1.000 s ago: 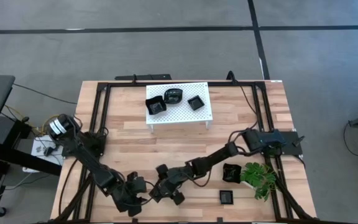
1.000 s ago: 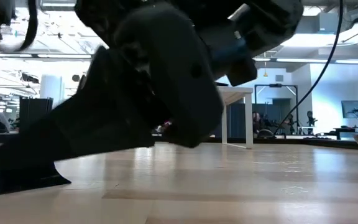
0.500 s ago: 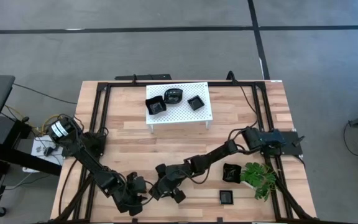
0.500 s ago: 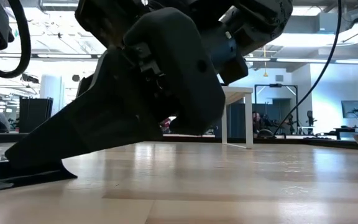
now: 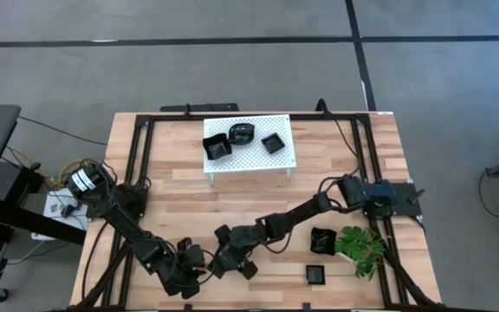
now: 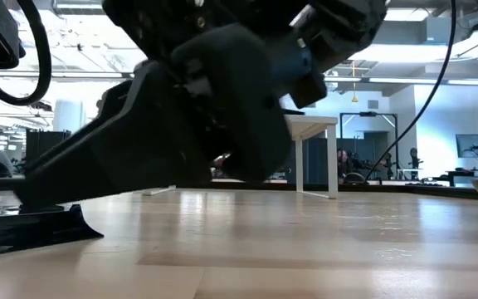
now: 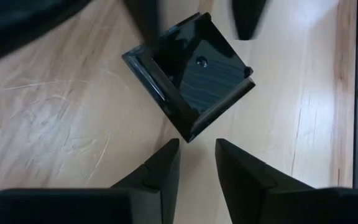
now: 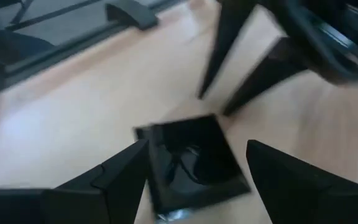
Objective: Pick & Place Mini shaped plates
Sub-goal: Stack the black square plate on top of the black square plate on the shelf
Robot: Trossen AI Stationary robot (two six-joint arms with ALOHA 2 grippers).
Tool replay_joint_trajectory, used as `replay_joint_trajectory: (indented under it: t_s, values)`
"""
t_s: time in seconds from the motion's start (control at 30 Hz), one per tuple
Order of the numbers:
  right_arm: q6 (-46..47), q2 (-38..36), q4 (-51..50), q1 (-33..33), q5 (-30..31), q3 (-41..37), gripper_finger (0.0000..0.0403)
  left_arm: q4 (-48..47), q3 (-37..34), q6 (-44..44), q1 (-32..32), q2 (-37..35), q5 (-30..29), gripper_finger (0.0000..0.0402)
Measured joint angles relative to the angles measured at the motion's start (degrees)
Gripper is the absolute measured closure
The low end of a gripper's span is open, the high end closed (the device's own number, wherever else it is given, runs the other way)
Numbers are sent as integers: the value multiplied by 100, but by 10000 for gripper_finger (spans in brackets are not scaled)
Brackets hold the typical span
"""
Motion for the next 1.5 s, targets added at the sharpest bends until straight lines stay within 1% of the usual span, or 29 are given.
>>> replay_joint_trajectory:
  t_s: [0.17, 0.23, 0.3, 0.37, 0.57, 0.73, 0.9, 0.97, 1.1, 1.23, 1.37, 1.5]
  values:
    - [1, 0, -2, -158, -12, 0, 137, 32, -4, 44, 5, 0, -10, 295]
    - [49, 0, -12, -202, -221, 0, 137, 53, -4, 148, 38, 2, -9, 295]
    - [138, 42, 33, -250, -574, 0, 137, 70, -4, 274, 105, 4, -7, 295]
    - [182, 126, 56, -277, -761, 2, 137, 79, -4, 404, 199, 4, -10, 295]
    - [192, 321, 130, -281, -762, 61, 137, 97, -4, 698, 460, 4, 77, 295]
    - [285, 308, 52, -304, -755, 66, 138, 103, -4, 716, 481, 2, 148, 295]
    - [285, 308, -12, -304, -754, 63, 159, 101, -9, 715, 442, -48, 230, 295]
    - [285, 305, -18, -304, -760, 63, 170, 81, -9, 713, 435, -149, 326, 295]
    - [285, 273, -29, -308, -861, 59, 183, 97, -9, 715, 433, -532, 313, 295]
    - [285, 274, -38, -308, -866, 59, 178, 105, -9, 736, 431, -940, 137, 296]
    - [289, 275, -14, -313, -879, 55, 170, 103, -9, 673, 431, -1126, 77, 296]
    - [300, 275, 44, -313, -881, 48, 178, 112, -9, 469, 431, -1216, -26, 296]
